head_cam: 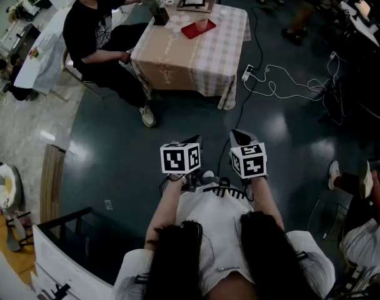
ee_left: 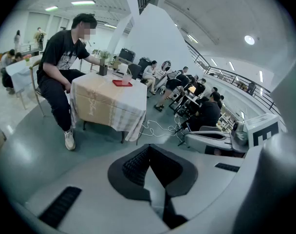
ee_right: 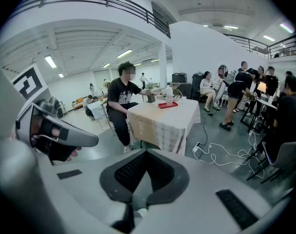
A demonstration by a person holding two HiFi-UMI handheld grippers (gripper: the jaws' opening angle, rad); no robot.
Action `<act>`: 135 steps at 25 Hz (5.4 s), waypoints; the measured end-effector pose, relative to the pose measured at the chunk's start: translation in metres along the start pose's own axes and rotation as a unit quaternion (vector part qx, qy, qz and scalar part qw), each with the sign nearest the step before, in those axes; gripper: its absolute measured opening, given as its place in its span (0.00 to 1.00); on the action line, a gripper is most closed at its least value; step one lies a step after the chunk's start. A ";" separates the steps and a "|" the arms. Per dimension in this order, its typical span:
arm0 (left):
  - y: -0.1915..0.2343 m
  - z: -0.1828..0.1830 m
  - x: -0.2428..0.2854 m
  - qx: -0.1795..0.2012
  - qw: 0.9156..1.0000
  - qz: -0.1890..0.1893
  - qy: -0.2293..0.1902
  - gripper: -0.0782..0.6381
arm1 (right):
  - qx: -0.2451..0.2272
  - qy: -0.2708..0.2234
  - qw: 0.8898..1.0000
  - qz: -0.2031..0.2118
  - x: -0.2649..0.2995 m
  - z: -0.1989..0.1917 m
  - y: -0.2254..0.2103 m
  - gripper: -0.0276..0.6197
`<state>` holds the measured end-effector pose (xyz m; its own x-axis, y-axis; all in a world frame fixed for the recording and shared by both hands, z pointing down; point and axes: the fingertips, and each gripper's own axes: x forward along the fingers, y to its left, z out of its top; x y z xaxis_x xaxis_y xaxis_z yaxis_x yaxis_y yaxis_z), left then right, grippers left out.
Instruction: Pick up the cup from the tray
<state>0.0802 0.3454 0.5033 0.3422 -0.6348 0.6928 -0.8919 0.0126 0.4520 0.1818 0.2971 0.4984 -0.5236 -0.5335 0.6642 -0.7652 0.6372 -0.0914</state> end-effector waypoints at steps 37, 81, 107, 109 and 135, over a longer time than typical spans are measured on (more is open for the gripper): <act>0.045 0.115 0.057 0.009 1.000 0.009 -0.012 0.12 | 0.025 -0.060 0.997 0.034 0.078 0.095 -0.040 0.50; 0.208 0.417 0.193 -0.005 1.000 0.023 -0.019 0.12 | -0.024 -0.061 0.998 -0.016 0.340 0.357 -0.139 0.64; 0.255 0.482 0.312 -0.074 0.991 0.105 0.025 0.12 | -0.099 0.090 0.990 0.046 0.553 0.370 -0.191 0.66; 0.257 0.481 0.315 -0.077 0.990 0.112 0.027 0.12 | -0.108 0.104 0.988 0.043 0.559 0.363 -0.192 0.66; 0.205 0.493 0.338 -0.024 0.998 0.062 0.015 0.12 | -0.043 0.115 0.992 -0.012 0.496 0.324 -0.253 0.65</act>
<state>-0.1331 -0.2474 0.5528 0.2398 -0.6030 0.7608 -0.9130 0.1263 0.3879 -0.0053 -0.3090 0.6101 -0.3993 -0.4142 0.8179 -0.7366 0.6761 -0.0172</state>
